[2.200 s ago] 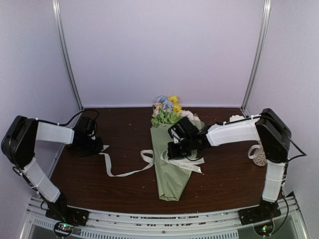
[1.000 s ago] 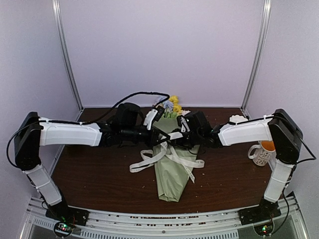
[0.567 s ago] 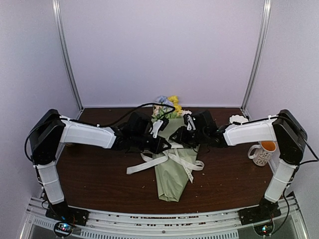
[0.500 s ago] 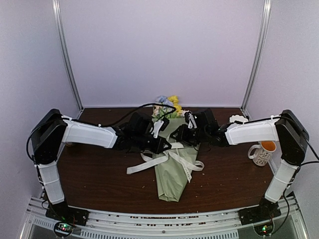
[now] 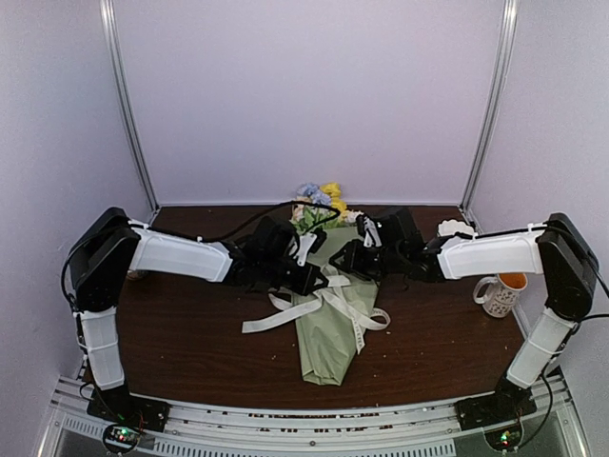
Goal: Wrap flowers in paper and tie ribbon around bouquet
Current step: Cross the ribbon over the folded bouquet.
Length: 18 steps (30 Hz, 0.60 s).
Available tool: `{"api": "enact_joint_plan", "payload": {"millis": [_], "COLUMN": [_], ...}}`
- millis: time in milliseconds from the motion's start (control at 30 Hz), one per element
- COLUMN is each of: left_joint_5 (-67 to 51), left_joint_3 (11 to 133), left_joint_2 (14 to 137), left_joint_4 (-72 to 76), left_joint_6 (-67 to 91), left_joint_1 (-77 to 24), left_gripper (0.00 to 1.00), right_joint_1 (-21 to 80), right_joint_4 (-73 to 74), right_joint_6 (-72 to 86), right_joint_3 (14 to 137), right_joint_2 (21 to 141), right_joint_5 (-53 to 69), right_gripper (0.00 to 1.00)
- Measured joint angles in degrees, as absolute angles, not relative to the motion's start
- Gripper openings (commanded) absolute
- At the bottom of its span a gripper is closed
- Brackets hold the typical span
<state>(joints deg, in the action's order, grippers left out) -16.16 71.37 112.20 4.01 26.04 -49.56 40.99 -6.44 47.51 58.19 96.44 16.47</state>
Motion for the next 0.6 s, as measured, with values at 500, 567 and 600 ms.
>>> {"api": "enact_joint_plan", "payload": {"millis": [500,567,600], "left_joint_5": [-15.59,-15.59,-15.59], "left_joint_3": [71.75,71.75,71.75], "left_joint_2": [112.31,112.31,112.31], "left_joint_4": [2.87,2.87,2.87], "left_joint_6": [25.12,25.08,25.06], "left_joint_1": [-49.56,-49.56,-49.56], "left_gripper": [0.0,0.0,0.0], "right_joint_1": [41.01,41.01,41.01], "right_joint_4": [0.23,0.34,0.51], "right_joint_6": [41.93,41.76,41.69], "right_joint_3": [55.44,55.44,55.44], "right_joint_2": [92.66,93.32,93.65], "right_joint_5": [17.3,17.76,17.91], "right_gripper": [0.34,0.35,0.36]}}
